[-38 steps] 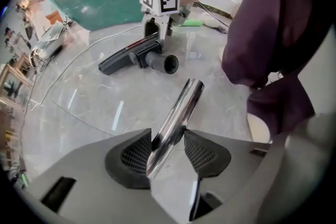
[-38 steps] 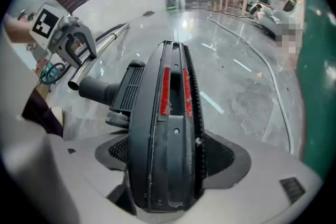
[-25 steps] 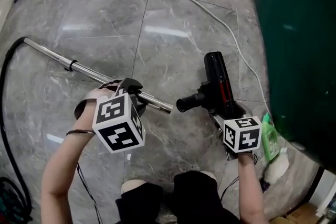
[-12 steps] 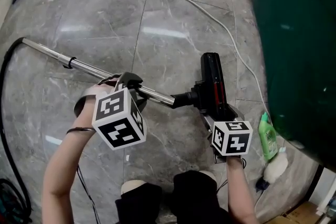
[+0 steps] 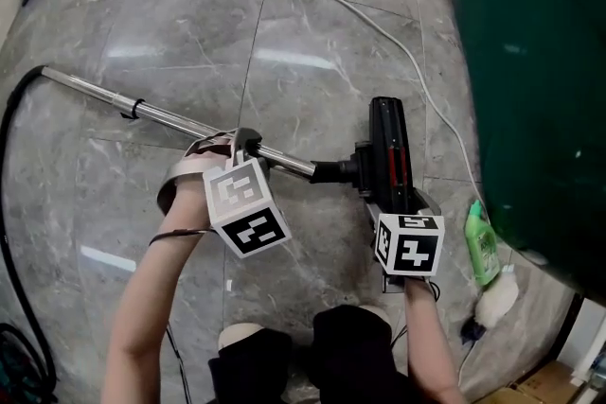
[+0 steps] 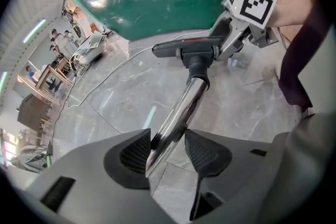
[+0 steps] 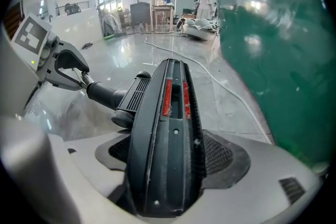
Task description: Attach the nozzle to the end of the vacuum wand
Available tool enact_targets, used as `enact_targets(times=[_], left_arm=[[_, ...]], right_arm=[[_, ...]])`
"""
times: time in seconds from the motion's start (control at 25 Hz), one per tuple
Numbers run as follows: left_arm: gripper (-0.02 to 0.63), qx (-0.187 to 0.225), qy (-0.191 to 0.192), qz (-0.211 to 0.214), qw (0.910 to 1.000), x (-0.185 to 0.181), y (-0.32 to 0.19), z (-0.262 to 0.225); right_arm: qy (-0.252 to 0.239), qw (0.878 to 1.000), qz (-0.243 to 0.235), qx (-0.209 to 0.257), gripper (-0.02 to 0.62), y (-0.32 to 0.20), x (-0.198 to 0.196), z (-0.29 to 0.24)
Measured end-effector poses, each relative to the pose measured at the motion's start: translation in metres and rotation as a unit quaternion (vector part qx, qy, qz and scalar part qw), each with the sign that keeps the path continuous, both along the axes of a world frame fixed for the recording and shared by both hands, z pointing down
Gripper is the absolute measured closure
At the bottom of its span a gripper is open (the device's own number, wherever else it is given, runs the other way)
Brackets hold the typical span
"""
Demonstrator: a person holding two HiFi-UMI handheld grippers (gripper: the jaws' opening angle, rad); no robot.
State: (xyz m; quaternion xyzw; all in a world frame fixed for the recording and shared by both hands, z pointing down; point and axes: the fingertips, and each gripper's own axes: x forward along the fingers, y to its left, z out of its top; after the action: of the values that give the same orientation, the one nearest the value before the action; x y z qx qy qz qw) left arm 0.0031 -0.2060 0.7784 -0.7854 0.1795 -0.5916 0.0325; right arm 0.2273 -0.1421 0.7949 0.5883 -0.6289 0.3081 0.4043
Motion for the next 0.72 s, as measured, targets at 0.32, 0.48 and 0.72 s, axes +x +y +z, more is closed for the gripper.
enact_targets(times=[0.32, 0.48, 0.72], left_arm=[[0.409, 0.074, -0.014, -0.073, 0.9945, 0.005, -0.06, -0.005], [0.41, 0.072, -0.021, -0.088, 0.9933, 0.003, -0.07, 0.001], [0.41, 0.104, 0.002, -0.128, 0.9862, 0.002, -0.075, 0.009]], right_arm=[[0.017, 0.998, 0.015, 0.066, 0.196, -0.062, 0.002, -0.03], [0.045, 0.996, 0.01, 0.074, 0.196, -0.07, -0.002, -0.034], [0.064, 0.993, 0.029, 0.09, 0.196, -0.064, -0.011, -0.039]])
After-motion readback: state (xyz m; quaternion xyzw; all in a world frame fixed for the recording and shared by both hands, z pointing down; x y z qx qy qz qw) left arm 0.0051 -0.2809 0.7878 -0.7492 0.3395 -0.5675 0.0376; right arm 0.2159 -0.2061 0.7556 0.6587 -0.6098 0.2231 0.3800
